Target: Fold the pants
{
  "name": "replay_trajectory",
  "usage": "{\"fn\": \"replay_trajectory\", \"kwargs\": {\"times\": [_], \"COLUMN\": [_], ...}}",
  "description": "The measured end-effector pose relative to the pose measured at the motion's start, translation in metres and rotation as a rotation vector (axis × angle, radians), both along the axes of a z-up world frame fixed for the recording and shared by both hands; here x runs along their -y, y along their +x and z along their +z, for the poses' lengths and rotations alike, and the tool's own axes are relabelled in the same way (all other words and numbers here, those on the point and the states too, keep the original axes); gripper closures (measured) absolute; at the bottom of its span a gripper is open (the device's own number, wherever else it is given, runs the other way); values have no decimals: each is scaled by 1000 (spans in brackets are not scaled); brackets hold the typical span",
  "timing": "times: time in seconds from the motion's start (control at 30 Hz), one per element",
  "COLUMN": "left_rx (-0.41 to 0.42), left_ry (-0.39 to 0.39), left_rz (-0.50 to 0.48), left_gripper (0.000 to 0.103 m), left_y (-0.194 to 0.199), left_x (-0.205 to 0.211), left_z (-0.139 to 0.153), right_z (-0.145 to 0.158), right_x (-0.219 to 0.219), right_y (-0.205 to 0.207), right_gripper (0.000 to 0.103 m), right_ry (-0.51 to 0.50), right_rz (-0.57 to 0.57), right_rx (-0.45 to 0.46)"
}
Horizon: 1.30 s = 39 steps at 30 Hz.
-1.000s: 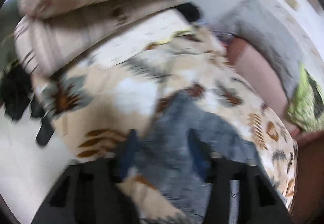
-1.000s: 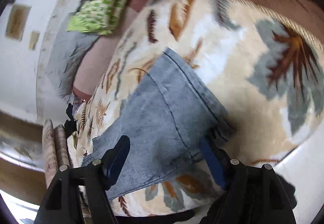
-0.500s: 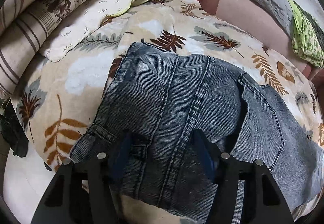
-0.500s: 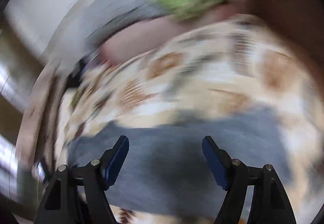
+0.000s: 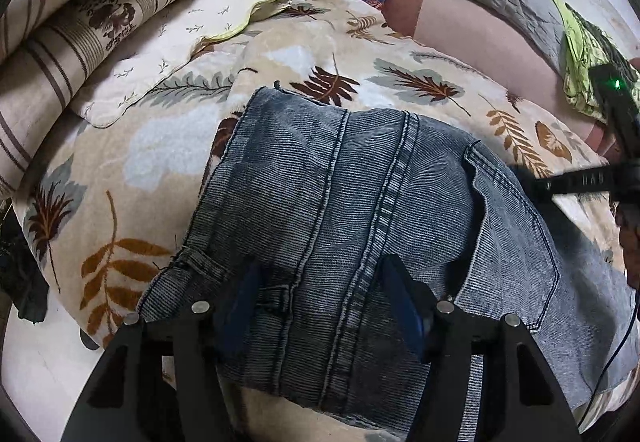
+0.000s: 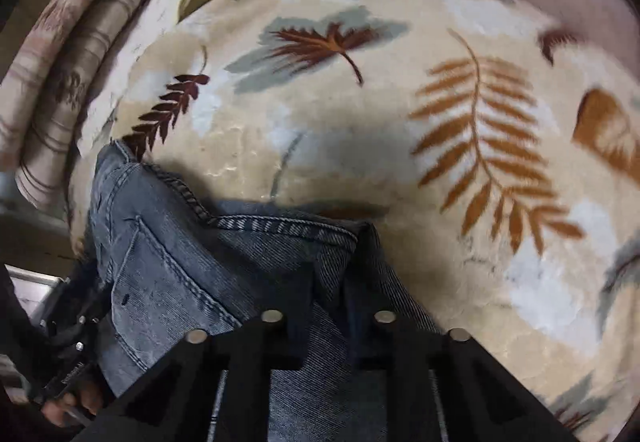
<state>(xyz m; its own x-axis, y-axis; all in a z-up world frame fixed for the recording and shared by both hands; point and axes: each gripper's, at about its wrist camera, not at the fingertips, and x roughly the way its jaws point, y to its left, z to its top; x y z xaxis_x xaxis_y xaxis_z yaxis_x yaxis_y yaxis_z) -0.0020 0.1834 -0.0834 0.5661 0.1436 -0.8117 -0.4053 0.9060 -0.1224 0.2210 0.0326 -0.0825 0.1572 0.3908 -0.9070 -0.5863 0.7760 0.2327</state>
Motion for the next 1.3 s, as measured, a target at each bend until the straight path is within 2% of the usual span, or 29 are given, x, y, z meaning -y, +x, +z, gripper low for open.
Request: {"fn": "replay_trajectory", "kwargs": {"times": [0.07,0.13,0.23,0.33,0.37,0.4,0.47,0.53,0.6,0.67,0.7,0.73,0.77,0.8,0.83,0.9,0.97,1.07,1.1,1.13,1.17,1.3], "left_rx": [0,-1,-1,-3,-7,-11,-25,1,40,77,51,9,-93,-156,-122,-120,-68,-35,-32,-35,-41,-46], "left_ry": [18,18,17,10,9,4,-2,13,38,78,103,115,113,110,118,105,81,99,97,91,82,59], "left_rz": [-3,-5,-16,-20,-20,-17,-10,-6,-18,-40,-55,-72,-110,-124,-114,-94,-93,-136,-152,-169,-189,-267], "left_gripper": [38,38,38,38,38,38,37,37,37,26,24,24,24,23,22,22,22,22,22,22,22,22], "left_y": [0,0,0,0,0,0,0,-3,-7,-9,-6,-2,8,12,9,7,6,13,16,19,23,32], "left_x": [2,2,1,1,1,1,2,8,16,31,37,42,47,49,49,50,55,73,79,86,96,128], "left_z": [0,0,0,1,3,5,11,24,36,46,43,36,18,3,5,15,31,47,48,49,48,49], "right_z": [-2,-16,-15,10,21,29,37,36,18,-15,-36,-51,-54,-50,-42,-18,-13,-34,-43,-46,-45,-46], "right_x": [5,11,27,62,82,108,149,176,213,242,253,268,276,287,294,318,348,401,419,428,434,438], "right_y": [5,13,6,-15,-25,-45,-81,-109,-145,-165,-171,-177,-180,-185,-190,-207,-227,-257,-266,-270,-272,-264], "right_gripper": [99,99,97,90,80,60,27,26,26,26,26,28,36,36,35,35,32,30,34,34,34,27], "right_ry": [-50,-60,66,131,179,247,329,402,513,573,552,595,656,702,700,731,751,716,766,829,838,751], "right_rz": [-81,-157,-205,-279,-322,-377,-447,-497,-598,-702,-749,-791,-813,-835,-846,-873,-954,-1186,-1242,-1254,-1268,-1323], "right_rx": [79,54,9,39,48,37,8,-35,-112,-196,-245,-300,-310,-341,-333,-234,-213,-302,-329,-346,-360,-401]}}
